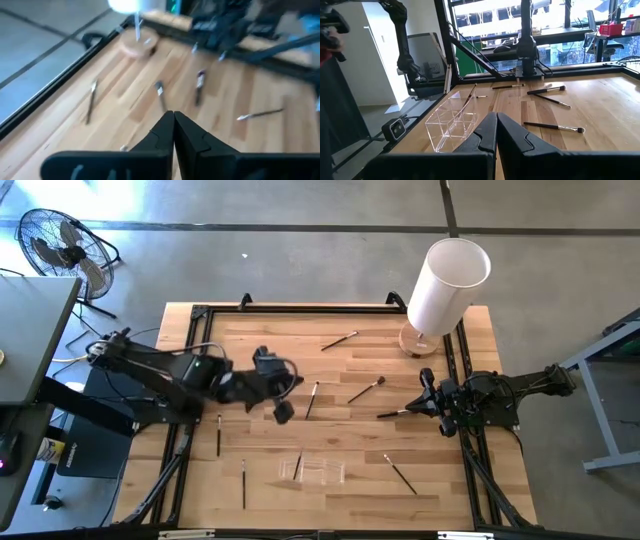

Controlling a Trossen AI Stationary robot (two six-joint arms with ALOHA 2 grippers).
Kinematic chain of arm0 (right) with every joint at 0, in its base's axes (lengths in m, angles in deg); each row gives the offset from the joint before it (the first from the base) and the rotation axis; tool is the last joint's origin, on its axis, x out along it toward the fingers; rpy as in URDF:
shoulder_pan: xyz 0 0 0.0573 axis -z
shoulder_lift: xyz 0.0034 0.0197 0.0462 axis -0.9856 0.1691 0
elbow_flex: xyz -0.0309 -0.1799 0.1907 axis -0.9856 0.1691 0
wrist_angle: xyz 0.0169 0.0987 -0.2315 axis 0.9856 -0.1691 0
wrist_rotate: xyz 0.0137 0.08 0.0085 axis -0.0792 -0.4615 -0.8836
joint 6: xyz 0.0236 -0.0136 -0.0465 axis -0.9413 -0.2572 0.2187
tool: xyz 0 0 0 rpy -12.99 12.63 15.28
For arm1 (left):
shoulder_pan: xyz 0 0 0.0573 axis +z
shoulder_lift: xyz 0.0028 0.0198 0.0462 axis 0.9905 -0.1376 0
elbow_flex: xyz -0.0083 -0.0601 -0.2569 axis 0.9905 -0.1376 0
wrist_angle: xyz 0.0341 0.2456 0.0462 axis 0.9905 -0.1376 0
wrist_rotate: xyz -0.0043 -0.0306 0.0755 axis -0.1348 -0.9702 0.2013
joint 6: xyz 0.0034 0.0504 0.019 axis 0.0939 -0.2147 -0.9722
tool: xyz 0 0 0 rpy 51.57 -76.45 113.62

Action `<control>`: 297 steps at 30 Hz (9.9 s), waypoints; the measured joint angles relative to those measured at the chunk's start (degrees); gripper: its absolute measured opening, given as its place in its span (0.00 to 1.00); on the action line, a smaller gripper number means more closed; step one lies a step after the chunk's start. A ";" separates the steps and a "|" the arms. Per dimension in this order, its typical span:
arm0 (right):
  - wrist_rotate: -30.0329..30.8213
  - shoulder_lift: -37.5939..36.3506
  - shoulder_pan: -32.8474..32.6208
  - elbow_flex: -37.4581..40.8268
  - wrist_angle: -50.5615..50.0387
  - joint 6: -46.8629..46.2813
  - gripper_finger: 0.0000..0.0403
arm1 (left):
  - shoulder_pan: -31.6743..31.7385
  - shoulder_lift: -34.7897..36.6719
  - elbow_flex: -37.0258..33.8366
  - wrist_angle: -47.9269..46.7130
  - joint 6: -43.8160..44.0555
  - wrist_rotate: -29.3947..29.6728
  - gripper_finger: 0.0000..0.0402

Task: Put items in baskets/containers
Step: Put the black blush brush into the transparent organizer, then put the black eyeshadow brush into the transparent organizer

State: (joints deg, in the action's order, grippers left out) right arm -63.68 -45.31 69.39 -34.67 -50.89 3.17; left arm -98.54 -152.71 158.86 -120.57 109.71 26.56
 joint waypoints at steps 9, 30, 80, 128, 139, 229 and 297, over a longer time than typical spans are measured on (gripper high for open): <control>0.00 0.00 -0.02 0.00 0.00 0.02 0.01 | 6.83 -0.02 -0.02 -18.94 15.43 -12.09 0.00; 25.68 14.90 -1.09 -8.37 7.22 4.04 0.00 | 14.69 16.17 -35.06 -6.16 15.89 -19.55 0.00; -0.62 83.95 8.60 -41.27 -54.01 -118.66 0.30 | 27.69 28.06 -39.93 -0.52 -24.11 -39.23 0.00; 7.89 91.14 20.56 -44.71 -48.19 -86.70 0.29 | 27.69 28.04 -39.89 -0.05 -26.22 -38.51 0.00; 8.51 91.09 19.85 -44.53 -44.36 -68.58 0.04 | 27.69 28.04 -39.89 -0.05 -22.36 -38.45 0.00; 17.72 78.13 -14.10 -44.57 -37.97 -67.14 0.01 | 27.70 10.13 -39.91 22.77 -2.88 -35.54 0.17; 21.12 78.18 -6.34 -44.57 -29.94 -73.33 0.01 | 30.73 -28.59 -16.48 0.30 -18.10 -31.36 0.24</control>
State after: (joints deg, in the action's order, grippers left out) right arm -42.56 32.87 63.05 -79.24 -80.84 -70.16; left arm -67.81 -181.30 142.38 -120.26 91.61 -4.80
